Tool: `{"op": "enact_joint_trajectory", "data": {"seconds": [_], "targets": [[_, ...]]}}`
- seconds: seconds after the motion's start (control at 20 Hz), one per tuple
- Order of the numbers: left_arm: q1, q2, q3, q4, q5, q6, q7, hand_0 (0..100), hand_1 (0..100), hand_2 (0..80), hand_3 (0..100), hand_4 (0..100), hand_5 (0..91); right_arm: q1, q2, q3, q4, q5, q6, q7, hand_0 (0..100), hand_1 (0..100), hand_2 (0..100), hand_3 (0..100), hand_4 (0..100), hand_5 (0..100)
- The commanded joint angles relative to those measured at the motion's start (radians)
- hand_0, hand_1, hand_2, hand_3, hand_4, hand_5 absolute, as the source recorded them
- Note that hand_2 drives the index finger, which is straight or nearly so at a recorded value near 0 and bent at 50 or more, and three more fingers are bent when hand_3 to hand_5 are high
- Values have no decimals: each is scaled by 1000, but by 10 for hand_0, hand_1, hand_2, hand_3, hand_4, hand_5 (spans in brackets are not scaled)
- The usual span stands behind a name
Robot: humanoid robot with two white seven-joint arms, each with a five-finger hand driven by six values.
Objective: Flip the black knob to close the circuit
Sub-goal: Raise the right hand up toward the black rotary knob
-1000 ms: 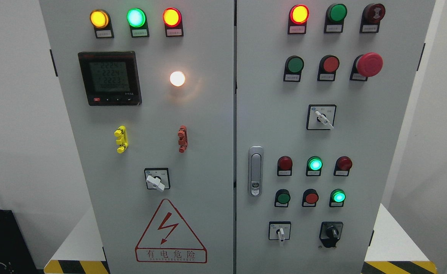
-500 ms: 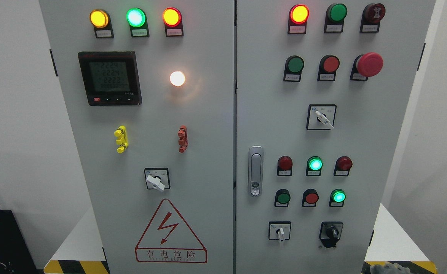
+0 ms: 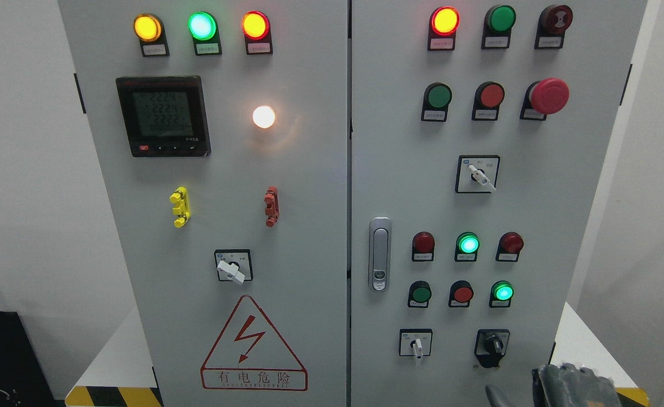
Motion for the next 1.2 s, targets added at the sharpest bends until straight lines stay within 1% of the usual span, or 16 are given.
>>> {"op": "enact_joint_trajectory", "data": {"seconds": [0.0, 0.2, 0.45, 0.65, 0.75, 1.15], "targets": [[0, -1, 11, -1, 8, 0, 0, 0, 0, 0, 49, 24, 0, -31, 7, 60, 72, 15, 5, -17, 0, 0, 869, 1000, 806, 836], [0, 1, 11, -1, 8, 0, 0, 0, 0, 0, 49, 25, 0, -51, 7, 60, 105, 16, 29, -14, 0, 0, 873, 1000, 808, 837], [0, 1, 11, -1, 8, 0, 0, 0, 0, 0, 49, 27, 0, -67, -4, 49, 168, 13, 31, -14, 0, 0, 876, 1000, 810, 840], [0, -1, 11, -1, 8, 0, 0, 0, 0, 0, 49, 25, 0, -92, -4, 45, 225, 10, 40, -22, 0, 0, 877, 1000, 812, 845], [0, -1, 11, -1, 8, 0, 0, 0, 0, 0, 49, 24, 0, -106, -4, 45, 248, 9, 43, -46, 0, 0, 877, 1000, 812, 847], [0, -1, 11, -1, 8, 0, 0, 0, 0, 0, 48, 25, 0, -127, -4, 46, 268, 9, 60, -46, 0, 0, 878, 1000, 812, 854]]}}
